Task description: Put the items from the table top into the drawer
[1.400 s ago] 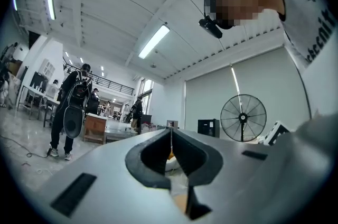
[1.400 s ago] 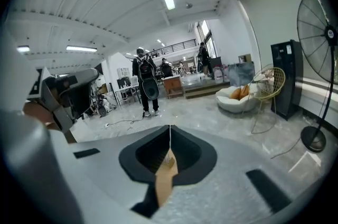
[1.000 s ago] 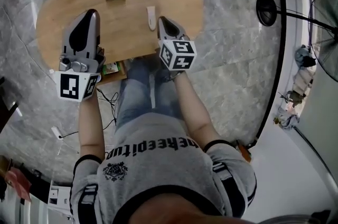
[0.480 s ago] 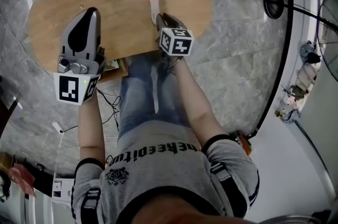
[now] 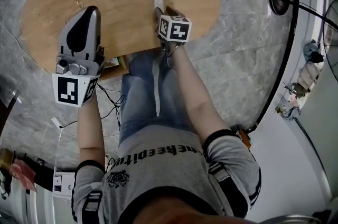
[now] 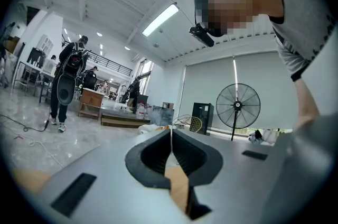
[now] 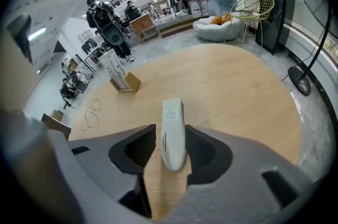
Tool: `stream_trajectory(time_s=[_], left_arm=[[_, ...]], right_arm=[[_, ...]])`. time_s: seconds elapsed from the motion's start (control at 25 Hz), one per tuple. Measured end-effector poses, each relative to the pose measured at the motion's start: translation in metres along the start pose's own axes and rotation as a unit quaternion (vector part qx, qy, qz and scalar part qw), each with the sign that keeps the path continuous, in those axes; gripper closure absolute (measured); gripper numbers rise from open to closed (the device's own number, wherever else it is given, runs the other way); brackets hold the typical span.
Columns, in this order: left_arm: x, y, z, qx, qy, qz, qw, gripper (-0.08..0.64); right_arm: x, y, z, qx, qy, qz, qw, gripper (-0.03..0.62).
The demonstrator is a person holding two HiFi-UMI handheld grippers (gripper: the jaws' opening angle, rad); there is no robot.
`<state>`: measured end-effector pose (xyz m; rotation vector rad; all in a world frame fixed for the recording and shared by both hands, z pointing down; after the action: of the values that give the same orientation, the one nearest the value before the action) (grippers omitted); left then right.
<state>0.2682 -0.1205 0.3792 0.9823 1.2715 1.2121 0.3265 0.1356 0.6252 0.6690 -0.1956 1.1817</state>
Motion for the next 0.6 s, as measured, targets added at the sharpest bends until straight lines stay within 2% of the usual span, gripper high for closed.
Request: stream_trajectory(time_s=[0.12, 0.28, 0.48, 0.6], left_arm=[[-0.003, 0.009, -0.003, -0.009, 0.0, 0.003, 1.0, 0.548], [0.002, 0.0, 0.007, 0.013, -0.009, -0.026, 0.9995, 0.548], [-0.001, 0.004, 0.002, 0.008, -0.016, -0.013, 0.9997, 0.548], [-0.007, 0.007, -0.006, -0.001, -0.022, 0.003, 0.9998, 0.548]], right_arm=[[0.001, 0.004, 0.013, -0.02, 0.009, -0.013, 1.0, 0.397], [0.004, 0.007, 0.028, -0.04, 0.025, -0.026, 0.999, 0.387], [0.008, 0.008, 0.037, -0.062, 0.039, -0.049, 0.996, 0.39], [0.003, 0.005, 0.034, -0.052, 0.033, -0.062, 0.996, 0.396]])
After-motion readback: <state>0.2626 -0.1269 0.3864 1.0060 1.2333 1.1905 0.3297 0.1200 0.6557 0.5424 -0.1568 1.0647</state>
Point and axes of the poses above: the fingertips, and each gripper's own axes: z forward along the fingers, x to its right, y out of its underside, the point moved 9 cm from there along -z, backward along the fingers, and after that the axes turned 13 degrees about -y, right-handed, at the moved point
